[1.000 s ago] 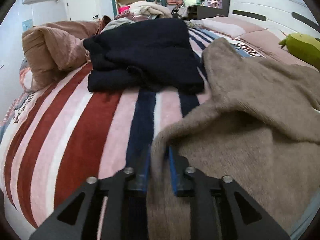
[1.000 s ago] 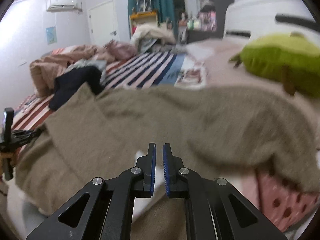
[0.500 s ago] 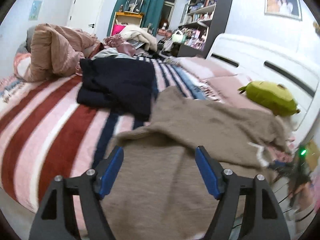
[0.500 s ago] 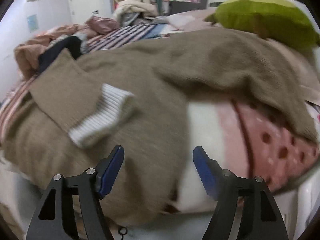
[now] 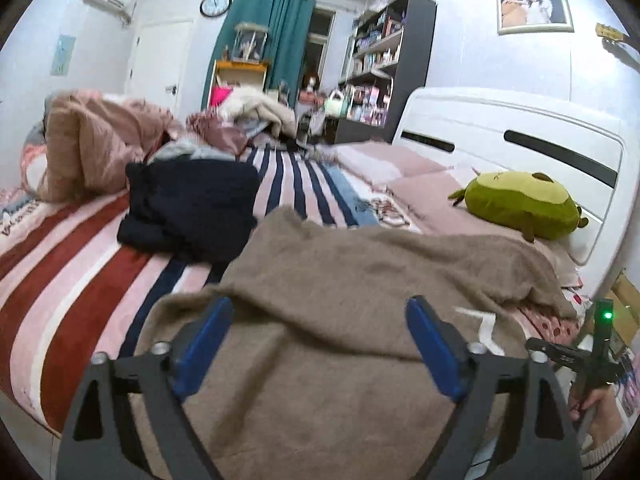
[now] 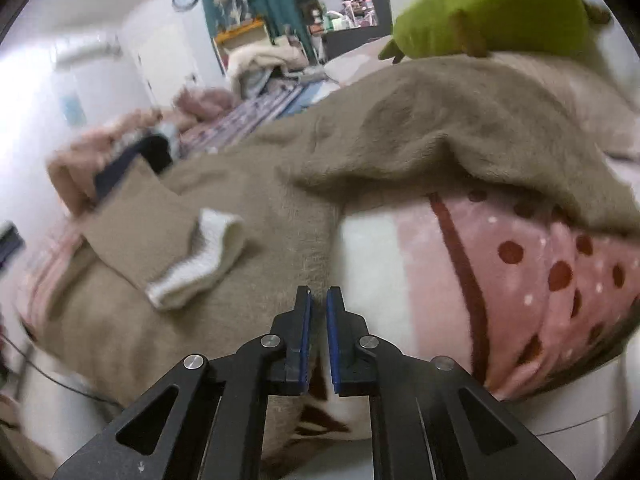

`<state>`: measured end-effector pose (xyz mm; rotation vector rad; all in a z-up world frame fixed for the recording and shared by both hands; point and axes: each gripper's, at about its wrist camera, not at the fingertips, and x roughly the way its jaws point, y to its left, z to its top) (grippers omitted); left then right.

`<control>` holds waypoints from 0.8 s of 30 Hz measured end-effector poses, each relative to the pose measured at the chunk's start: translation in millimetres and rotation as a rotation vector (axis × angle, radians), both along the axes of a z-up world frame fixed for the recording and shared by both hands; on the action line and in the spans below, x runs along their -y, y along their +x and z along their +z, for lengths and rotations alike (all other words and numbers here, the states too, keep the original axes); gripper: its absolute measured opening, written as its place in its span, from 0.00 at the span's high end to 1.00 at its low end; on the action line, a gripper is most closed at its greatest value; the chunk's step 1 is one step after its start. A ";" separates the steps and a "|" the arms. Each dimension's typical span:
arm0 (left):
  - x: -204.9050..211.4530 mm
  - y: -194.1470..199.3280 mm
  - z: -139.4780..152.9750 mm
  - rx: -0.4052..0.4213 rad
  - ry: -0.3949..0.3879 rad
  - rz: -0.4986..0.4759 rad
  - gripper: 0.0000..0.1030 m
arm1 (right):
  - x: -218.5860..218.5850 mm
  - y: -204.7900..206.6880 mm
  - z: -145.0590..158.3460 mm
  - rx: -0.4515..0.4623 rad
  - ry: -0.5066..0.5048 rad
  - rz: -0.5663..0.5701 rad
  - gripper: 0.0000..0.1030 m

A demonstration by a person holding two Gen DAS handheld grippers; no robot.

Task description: Fold small clothes

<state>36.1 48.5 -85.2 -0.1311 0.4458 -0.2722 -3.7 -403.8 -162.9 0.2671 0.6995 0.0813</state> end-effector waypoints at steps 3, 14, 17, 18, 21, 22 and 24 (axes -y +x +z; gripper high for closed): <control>8.4 -1.4 6.1 0.037 0.008 0.023 0.05 | 33.9 -7.6 4.6 0.055 0.040 -0.135 0.35; 39.0 18.3 13.9 -0.045 0.145 0.116 0.02 | 137.3 11.1 -10.0 0.177 0.354 -0.292 0.27; 44.5 16.2 18.4 -0.041 0.111 0.109 0.02 | 152.5 20.0 -14.3 0.236 0.439 -0.339 0.27; 46.8 15.1 20.0 -0.035 0.110 0.109 0.02 | 154.8 20.7 -13.1 0.246 0.440 -0.355 0.27; 56.8 10.8 23.8 -0.020 0.120 0.106 0.02 | 158.1 27.8 -8.3 0.276 0.396 -0.412 0.35; 60.0 9.5 24.7 -0.020 0.117 0.100 0.02 | 156.7 30.0 -7.7 0.285 0.375 -0.434 0.55; 65.6 6.6 26.9 -0.017 0.114 0.089 0.02 | 156.7 38.5 -7.0 0.281 0.349 -0.473 0.82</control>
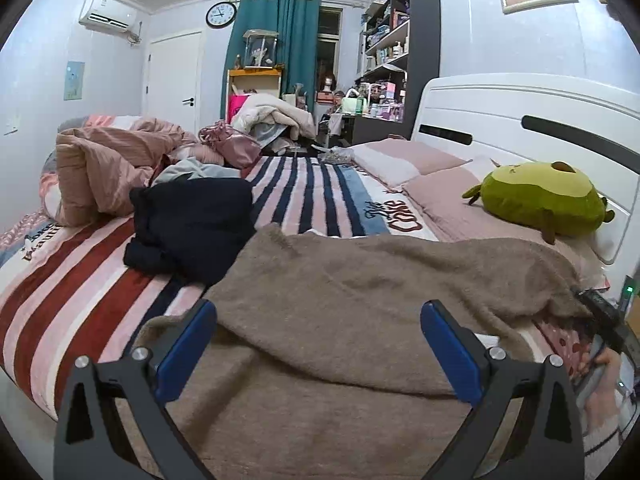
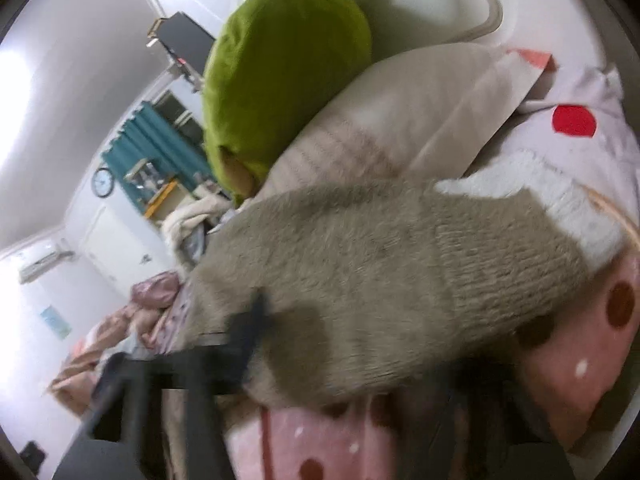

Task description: Fold small clothes

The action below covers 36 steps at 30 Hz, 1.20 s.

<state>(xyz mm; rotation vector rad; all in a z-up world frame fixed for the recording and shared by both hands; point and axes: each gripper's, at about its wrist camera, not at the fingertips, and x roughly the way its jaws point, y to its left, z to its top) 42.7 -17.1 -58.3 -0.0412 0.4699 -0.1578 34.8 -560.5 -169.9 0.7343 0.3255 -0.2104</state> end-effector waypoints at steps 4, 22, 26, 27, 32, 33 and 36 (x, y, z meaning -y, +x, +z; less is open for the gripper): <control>5.0 -3.8 12.5 -0.002 0.007 0.002 0.02 | -1.6 -7.0 18.2 0.075 -0.033 -0.007 0.95; -50.9 102.9 88.3 -0.014 0.093 -0.027 0.02 | -210.3 64.6 115.4 0.183 -0.281 0.696 0.95; -69.0 108.7 84.4 -0.039 0.082 0.021 0.02 | -282.6 87.4 85.3 0.062 -0.307 0.884 0.95; -73.2 107.6 83.5 -0.035 0.076 0.029 0.02 | -303.7 92.6 74.4 0.021 -0.312 0.949 0.95; -91.6 100.3 74.9 -0.046 0.067 0.060 0.02 | -368.1 90.8 13.8 -0.181 -0.319 1.124 0.93; -96.2 98.7 73.8 -0.044 0.058 0.067 0.02 | -375.1 90.5 2.3 -0.222 -0.312 1.134 0.92; -109.7 96.6 68.8 -0.050 0.011 0.079 0.02 | -380.3 84.8 -16.9 -0.304 -0.270 1.153 0.63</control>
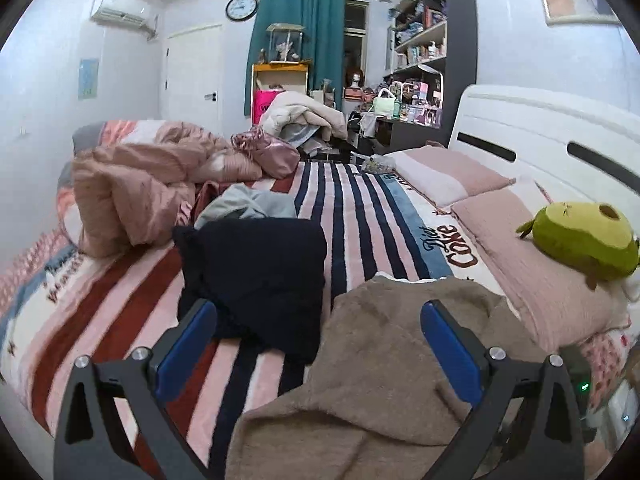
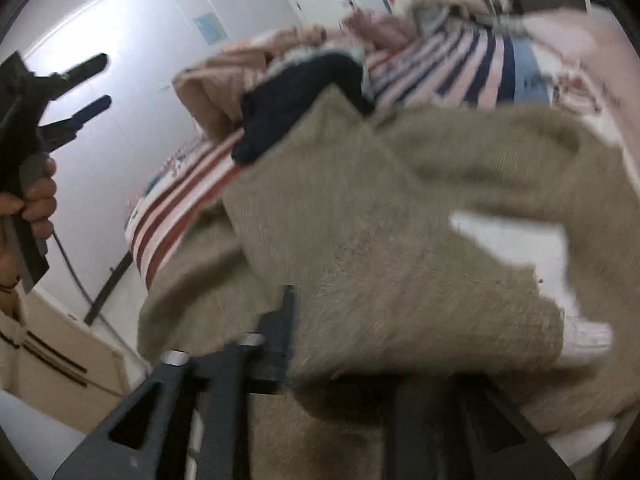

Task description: Fold small clothes

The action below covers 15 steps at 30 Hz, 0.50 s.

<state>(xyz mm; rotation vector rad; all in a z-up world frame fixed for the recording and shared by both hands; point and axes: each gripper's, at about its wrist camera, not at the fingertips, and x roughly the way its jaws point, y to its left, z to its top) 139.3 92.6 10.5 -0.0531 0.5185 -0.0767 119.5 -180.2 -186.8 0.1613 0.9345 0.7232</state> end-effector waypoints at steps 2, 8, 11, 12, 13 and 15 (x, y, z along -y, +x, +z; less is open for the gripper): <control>-5.6 -0.8 -5.1 -0.001 0.000 -0.001 0.02 | 10.3 -9.4 2.3 0.007 0.016 -0.034 0.57; -10.1 3.0 -13.0 0.004 0.013 -0.035 0.02 | 56.2 -30.1 41.1 0.056 0.050 -0.187 0.43; -7.6 4.4 -11.1 0.018 0.010 -0.056 0.02 | 80.2 -26.8 42.8 0.016 0.021 -0.305 0.36; -6.5 5.6 -10.5 0.019 0.010 -0.060 0.02 | 82.0 -16.3 35.1 -0.074 0.031 -0.306 0.36; -5.3 7.5 -9.6 0.019 0.005 -0.069 0.02 | 80.7 -4.3 24.7 -0.180 0.077 -0.271 0.36; -3.4 10.6 -7.6 0.021 -0.010 -0.080 0.02 | 82.6 7.1 17.2 -0.235 0.142 -0.278 0.36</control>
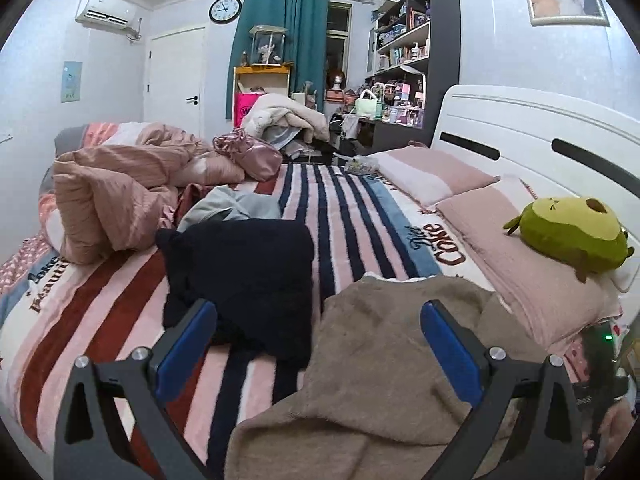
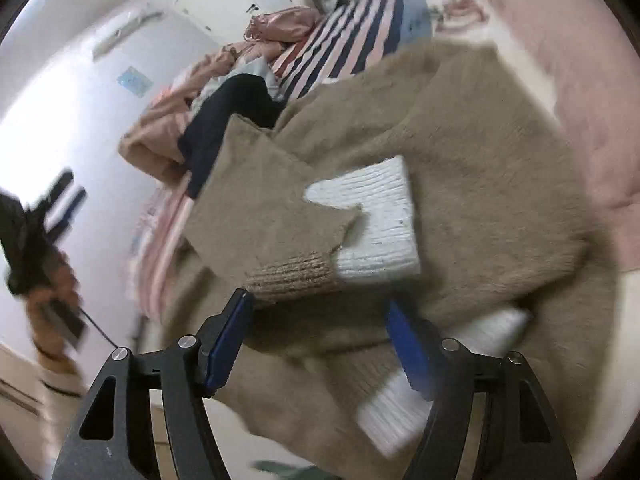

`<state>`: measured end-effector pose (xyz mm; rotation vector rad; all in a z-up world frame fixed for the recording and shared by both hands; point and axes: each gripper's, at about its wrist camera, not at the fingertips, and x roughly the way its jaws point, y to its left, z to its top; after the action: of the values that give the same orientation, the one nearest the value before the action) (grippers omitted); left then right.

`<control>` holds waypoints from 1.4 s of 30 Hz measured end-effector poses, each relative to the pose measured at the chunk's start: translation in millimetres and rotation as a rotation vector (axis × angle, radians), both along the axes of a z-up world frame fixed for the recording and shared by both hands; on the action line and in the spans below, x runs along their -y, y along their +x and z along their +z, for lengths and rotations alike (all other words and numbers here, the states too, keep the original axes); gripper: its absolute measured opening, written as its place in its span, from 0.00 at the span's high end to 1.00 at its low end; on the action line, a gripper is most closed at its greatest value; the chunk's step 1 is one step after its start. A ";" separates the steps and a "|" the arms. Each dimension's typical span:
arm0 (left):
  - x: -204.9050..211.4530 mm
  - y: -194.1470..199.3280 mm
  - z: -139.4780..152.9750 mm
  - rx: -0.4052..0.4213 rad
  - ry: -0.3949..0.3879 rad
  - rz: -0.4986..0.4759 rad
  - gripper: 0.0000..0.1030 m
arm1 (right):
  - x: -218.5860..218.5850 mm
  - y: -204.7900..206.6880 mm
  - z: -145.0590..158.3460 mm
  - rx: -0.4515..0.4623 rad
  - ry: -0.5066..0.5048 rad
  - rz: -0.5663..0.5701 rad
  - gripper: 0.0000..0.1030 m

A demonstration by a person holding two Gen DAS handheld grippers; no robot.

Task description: Fold small clothes

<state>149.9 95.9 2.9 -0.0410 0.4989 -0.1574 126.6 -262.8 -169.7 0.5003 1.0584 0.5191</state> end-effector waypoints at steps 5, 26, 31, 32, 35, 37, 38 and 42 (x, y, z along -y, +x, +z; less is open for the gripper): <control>2.6 3.4 0.5 0.012 -0.022 -0.021 0.02 | -9.0 19.2 8.1 -0.011 -0.039 -0.064 0.36; 0.2 -30.9 -22.0 0.067 0.086 -0.090 0.02 | -176.1 -8.3 36.4 0.181 -0.316 0.433 0.79; -10.2 -28.8 -38.0 0.029 0.069 -0.087 0.02 | -213.8 -34.9 24.7 0.165 -0.351 0.619 0.65; -13.7 -27.7 -40.7 0.022 0.062 -0.085 0.02 | -211.5 -37.6 25.7 0.166 -0.351 0.628 0.65; -24.6 -27.2 -48.6 0.002 0.050 -0.080 0.02 | -183.1 -36.2 39.7 0.202 -0.336 0.572 0.55; -32.2 -29.7 -55.3 -0.014 0.044 -0.098 0.02 | -148.3 -29.6 51.2 0.218 -0.312 0.472 0.42; -35.4 -31.9 -59.2 -0.025 0.047 -0.109 0.02 | -128.8 -27.7 54.8 0.219 -0.289 0.422 0.42; -45.9 -42.4 -77.1 -0.069 0.048 -0.161 0.02 | -39.3 -30.2 58.8 0.194 -0.229 0.203 0.34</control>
<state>107.5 141.8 -74.2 0.0407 0.5745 -0.3025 96.4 -223.5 -110.9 0.1379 0.9713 0.6038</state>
